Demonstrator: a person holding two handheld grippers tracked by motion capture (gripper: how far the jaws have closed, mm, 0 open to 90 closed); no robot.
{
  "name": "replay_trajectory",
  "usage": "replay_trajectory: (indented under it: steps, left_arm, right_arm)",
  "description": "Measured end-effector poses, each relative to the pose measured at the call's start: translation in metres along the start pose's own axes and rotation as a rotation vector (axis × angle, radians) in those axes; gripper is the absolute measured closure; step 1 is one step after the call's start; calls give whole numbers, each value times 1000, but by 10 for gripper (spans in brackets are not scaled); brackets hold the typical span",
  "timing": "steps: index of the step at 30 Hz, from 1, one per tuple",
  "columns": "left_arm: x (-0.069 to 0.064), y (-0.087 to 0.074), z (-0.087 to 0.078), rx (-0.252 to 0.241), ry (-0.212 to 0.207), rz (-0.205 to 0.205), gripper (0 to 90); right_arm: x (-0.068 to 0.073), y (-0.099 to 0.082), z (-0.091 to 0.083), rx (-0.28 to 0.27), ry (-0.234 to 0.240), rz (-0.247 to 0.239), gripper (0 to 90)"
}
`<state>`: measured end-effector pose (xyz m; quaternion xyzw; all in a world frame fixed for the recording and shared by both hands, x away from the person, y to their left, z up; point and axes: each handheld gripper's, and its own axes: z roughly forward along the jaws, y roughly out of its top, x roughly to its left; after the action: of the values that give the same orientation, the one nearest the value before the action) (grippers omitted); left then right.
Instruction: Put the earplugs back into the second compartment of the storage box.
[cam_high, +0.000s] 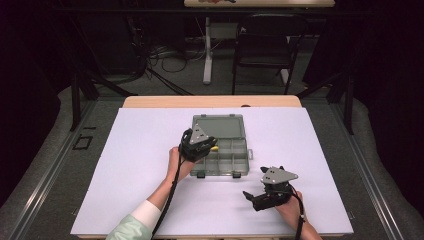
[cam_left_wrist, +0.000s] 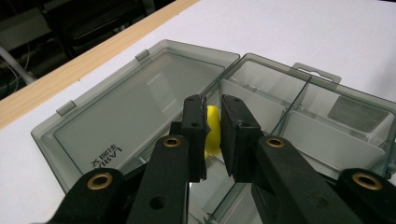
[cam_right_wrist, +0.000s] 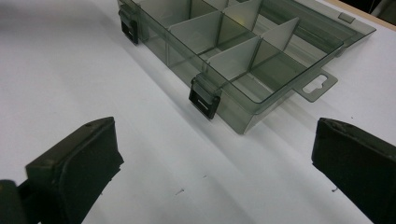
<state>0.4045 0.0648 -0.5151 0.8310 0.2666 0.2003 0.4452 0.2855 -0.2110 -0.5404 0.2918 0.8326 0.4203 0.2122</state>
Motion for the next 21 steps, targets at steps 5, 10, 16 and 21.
replay_trajectory:
  steps: [5, 10, 16, 21]
  left_arm:
    - [1, -2, 4, 10, -4, -7, 798]
    - [2, -4, 6, 21, -7, -16, 795]
    - [6, -7, 9, 43, -14, -39, 725]
    - [8, -7, 6, 36, -5, -51, 626]
  right_arm:
    - [1, 0, 0, -5, 2, -2, 2]
    - [0, 0, 0, 2, 2, 1, 2]
    - [1, 0, 0, 0, 3, -5, 2]
    - [0, 0, -1, 1, 2, -2, 2]
